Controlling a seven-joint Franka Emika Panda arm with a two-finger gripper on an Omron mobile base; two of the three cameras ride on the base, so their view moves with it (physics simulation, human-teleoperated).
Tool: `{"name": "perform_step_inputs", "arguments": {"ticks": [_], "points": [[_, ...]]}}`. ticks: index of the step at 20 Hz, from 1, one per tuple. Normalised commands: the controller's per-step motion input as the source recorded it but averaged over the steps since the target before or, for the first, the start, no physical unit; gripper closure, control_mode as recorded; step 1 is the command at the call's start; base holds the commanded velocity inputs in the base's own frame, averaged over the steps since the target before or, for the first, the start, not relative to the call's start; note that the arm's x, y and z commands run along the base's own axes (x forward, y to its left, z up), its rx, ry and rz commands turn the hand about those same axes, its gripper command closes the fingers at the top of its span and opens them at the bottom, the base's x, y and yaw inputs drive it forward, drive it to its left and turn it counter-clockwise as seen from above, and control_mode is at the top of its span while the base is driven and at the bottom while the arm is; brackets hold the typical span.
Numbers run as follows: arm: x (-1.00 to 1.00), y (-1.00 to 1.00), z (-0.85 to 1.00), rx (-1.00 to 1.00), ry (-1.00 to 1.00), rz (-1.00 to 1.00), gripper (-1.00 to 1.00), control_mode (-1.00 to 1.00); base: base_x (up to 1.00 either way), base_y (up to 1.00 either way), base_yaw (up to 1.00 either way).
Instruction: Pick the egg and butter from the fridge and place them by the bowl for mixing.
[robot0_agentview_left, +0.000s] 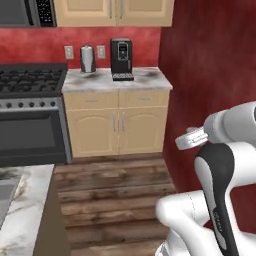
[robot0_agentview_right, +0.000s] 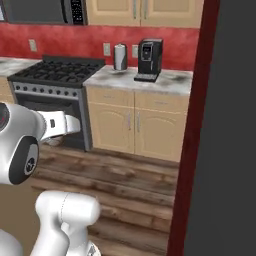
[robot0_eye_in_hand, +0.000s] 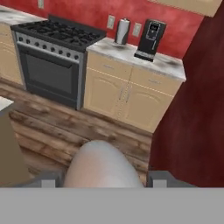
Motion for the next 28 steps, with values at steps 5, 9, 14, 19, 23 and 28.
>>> {"name": "perform_step_inputs", "arguments": {"ticks": [5,9,14,19,23,28], "points": [[0.0,0.0,0.0,0.0,0.0,0.0,1.0,1.0,1.0,-0.29,0.24],[0.0,0.0,0.0,0.0,0.0,0.0,1.0,1.0,1.0,-0.14,0.35],[0.0,0.0,0.0,0.0,0.0,0.0,1.0,1.0,1.0,0.0,0.59],[0.0,0.0,0.0,0.0,0.0,0.0,1.0,1.0,0.93,0.0,0.7],[0.0,0.0,0.0,0.0,0.0,0.0,1.0,1.0,1.0,0.0,0.64],[0.0,0.0,0.0,0.0,0.0,0.0,1.0,1.0,1.0,0.0,0.58]]}}
